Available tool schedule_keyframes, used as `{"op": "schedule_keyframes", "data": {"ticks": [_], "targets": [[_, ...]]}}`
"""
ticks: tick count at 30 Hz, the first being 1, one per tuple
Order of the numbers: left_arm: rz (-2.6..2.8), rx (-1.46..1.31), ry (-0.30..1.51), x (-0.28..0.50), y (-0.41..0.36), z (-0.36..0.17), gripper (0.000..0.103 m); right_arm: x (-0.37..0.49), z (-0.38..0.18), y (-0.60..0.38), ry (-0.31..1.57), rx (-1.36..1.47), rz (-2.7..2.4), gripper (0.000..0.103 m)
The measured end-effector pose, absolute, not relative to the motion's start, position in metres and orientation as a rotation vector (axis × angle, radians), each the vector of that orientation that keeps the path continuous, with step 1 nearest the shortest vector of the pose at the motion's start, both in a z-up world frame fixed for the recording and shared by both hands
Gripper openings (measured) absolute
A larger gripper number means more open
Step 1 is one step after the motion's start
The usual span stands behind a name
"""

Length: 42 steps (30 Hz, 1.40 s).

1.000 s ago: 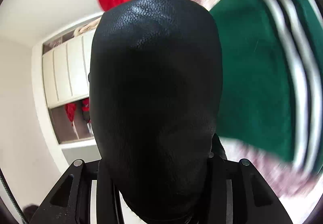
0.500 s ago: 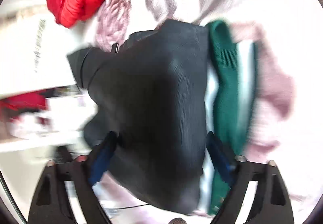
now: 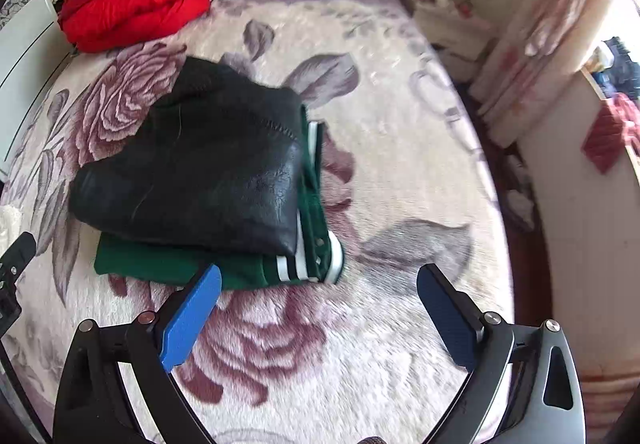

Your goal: Fold large clothes

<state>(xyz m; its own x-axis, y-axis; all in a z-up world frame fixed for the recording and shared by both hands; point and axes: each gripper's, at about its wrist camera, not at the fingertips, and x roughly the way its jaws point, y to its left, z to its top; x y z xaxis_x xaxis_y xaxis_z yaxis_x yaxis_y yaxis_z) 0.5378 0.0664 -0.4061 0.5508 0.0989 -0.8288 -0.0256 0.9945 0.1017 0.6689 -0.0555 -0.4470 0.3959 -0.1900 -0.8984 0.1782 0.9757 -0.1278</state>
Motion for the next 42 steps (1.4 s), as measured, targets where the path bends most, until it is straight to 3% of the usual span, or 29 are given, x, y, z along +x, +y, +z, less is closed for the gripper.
{"op": "schedule_keyframes", "data": {"ticks": [9, 24, 32, 42], "targets": [[-0.005, 0.066, 0.931, 0.441, 0.067, -0.292, 0.101, 0.528, -0.268, -0.022, 1.016, -0.033, -0.34, 0.1], [0.009, 0.023, 0.791, 0.271, 0.081, -0.12, 0.101, 0.316, -0.044, 0.015, 0.839, -0.034, -0.303, 0.1], [0.016, 0.023, 0.753, 0.219, 0.082, -0.082, 0.101, 0.241, 0.02, 0.026, 0.757, -0.043, -0.283, 0.1], [0.018, 0.029, 0.706, 0.197, 0.081, -0.065, 0.101, 0.199, 0.048, 0.029, 0.718, -0.046, -0.276, 0.1]]}}
